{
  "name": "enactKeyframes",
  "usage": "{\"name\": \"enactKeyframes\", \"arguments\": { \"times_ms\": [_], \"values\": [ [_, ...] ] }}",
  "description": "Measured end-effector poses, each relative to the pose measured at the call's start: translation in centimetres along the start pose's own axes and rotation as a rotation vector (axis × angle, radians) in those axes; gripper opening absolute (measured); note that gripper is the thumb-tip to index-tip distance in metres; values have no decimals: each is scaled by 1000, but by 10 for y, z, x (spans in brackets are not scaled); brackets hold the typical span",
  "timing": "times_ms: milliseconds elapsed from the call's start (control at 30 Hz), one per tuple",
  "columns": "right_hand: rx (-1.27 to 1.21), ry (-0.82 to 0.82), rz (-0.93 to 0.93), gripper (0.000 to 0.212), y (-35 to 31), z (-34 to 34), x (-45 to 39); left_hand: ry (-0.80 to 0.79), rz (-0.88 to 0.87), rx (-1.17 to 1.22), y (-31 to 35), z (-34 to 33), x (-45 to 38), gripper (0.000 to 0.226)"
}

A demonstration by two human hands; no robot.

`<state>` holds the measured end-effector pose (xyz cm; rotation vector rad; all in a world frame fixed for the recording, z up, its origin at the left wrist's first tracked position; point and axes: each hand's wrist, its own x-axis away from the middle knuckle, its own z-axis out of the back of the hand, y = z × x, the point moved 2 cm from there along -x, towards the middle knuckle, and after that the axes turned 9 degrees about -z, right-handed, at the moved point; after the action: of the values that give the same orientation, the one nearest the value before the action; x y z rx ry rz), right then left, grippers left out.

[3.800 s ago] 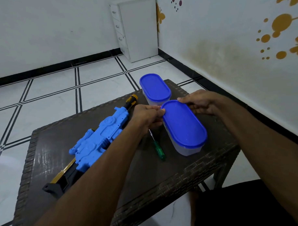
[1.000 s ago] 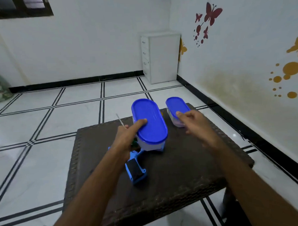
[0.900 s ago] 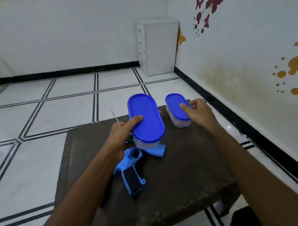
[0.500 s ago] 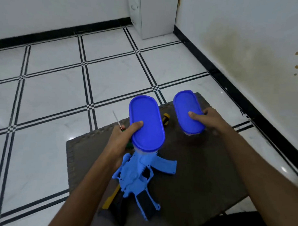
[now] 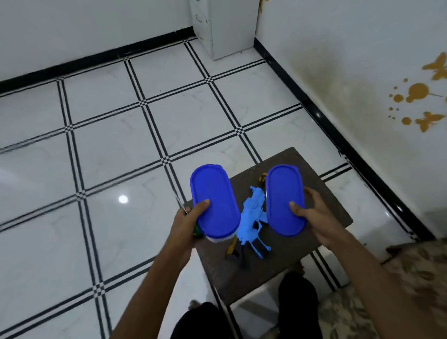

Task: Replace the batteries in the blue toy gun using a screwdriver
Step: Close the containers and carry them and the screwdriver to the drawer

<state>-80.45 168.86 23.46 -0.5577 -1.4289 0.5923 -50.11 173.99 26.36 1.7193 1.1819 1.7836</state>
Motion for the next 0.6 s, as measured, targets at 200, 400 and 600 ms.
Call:
{"name": "enactKeyframes", "arguments": {
  "times_ms": [200, 400, 600],
  "values": [
    [-91, -194, 226, 61, -67, -60, 102, -25, -64, -41, 78, 48, 52, 73],
    [-122, -252, 304, 50, -107, -110, 129, -39, -120, -34, 118, 82, 73, 76],
    [-134, -248, 321, 51, -125, -167, 131, -39, -169, -12, 143, 131, 68, 48]
  ]
}}
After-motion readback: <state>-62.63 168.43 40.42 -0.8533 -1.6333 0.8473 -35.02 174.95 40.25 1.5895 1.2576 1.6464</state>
